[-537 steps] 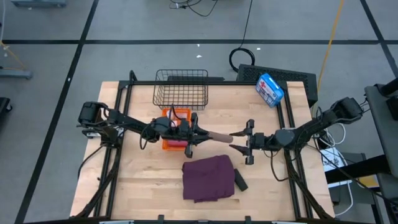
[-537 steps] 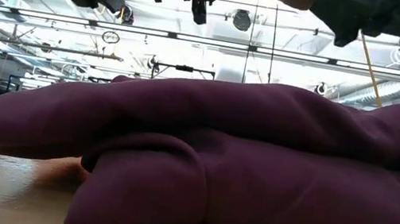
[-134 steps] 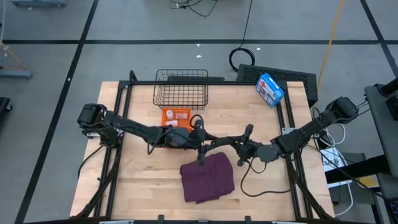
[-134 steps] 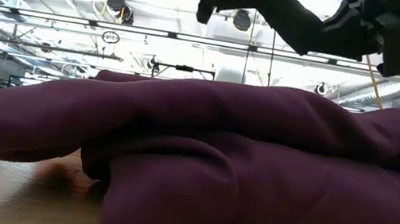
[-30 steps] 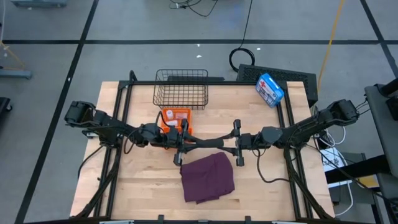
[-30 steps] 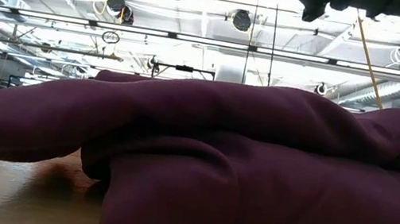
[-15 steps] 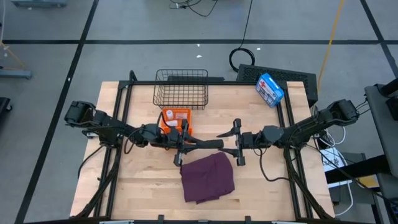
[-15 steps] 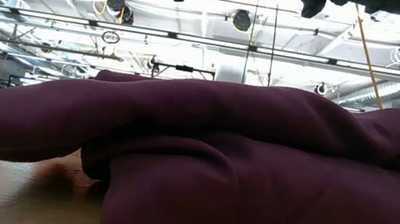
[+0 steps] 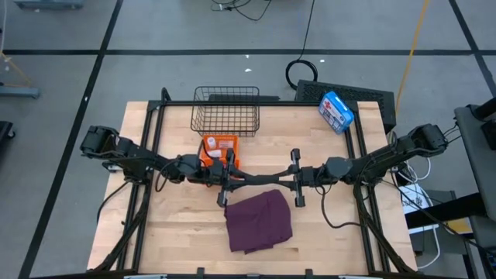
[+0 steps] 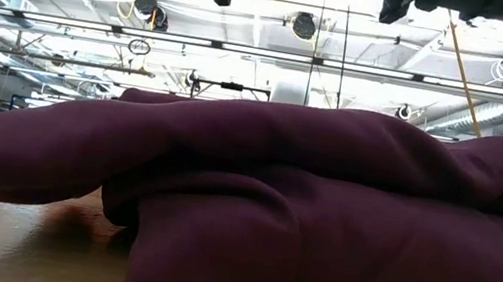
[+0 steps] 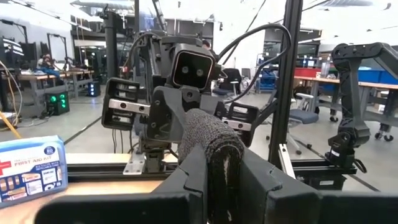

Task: Pick & place medical supplies in basket/bin
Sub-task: Put the black bandage into the bottom orange bin

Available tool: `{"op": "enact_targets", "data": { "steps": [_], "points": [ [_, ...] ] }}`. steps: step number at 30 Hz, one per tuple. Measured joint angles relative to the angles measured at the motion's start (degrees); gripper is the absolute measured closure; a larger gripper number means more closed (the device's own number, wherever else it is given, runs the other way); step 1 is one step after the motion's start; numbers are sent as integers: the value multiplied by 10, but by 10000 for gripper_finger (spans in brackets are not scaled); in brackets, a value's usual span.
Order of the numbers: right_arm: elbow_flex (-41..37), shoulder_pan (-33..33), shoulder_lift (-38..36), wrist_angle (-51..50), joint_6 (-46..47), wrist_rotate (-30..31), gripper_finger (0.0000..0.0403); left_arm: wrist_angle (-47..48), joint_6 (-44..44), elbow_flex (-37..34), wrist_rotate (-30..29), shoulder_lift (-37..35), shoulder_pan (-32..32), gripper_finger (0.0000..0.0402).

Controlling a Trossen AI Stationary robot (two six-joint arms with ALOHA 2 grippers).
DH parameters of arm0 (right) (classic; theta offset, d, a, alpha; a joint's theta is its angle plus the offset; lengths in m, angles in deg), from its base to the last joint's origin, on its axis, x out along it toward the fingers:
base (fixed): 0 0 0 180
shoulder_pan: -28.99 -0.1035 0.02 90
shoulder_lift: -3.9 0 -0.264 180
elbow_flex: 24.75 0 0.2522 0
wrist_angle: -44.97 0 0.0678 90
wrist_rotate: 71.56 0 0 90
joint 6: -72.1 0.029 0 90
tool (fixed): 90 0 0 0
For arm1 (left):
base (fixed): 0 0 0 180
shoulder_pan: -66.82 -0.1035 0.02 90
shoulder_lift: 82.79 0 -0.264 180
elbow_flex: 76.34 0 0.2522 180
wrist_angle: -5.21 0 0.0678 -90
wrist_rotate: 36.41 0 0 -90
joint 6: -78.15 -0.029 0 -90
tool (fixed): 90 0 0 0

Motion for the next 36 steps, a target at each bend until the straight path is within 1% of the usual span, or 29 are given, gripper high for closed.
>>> {"op": "enact_targets", "data": {
  "steps": [4, 6, 8, 11, 14, 18, 20, 22, 24, 28, 30, 32, 36],
  "points": [
    [0, 0, 0, -13, -1, 0, 370, 6, 34, 0, -8, 0, 0, 349],
    [1, 0, 0, -26, 2, 1, 370, 27, 54, 0, -12, -9, 1, 330],
    [1, 0, 0, -37, 2, 1, 370, 79, 71, 7, -15, -24, 0, 309],
    [2, 0, 0, -53, 1, 3, 370, 202, 89, 28, -17, -60, 0, 284],
    [1, 0, 0, -63, 0, 3, 370, 361, 116, 76, -26, -94, 1, 268],
    [0, 0, 0, -69, -1, 2, 370, 564, 143, 166, -47, -110, 1, 258],
    [0, 0, 0, -75, 0, 2, 370, 650, 145, 215, -45, -106, 0, 256],
    [0, 0, 0, -85, 0, 2, 370, 722, 145, 278, -38, -92, 0, 255],
    [0, 0, 0, -90, 2, 2, 370, 823, 135, 346, -35, -67, 0, 248],
    [0, 0, 0, -90, 5, 2, 370, 986, 101, 488, -51, 17, 0, 207],
    [0, 0, 0, -90, 6, 2, 370, 1035, 88, 555, -49, 64, -1, 179],
    [0, 0, 0, -90, 6, 2, 370, 1086, 74, 610, -31, 110, -8, 152],
    [0, 0, 0, -91, 6, 2, 370, 1130, 44, 696, -20, 190, -17, 112]
  ]
}}
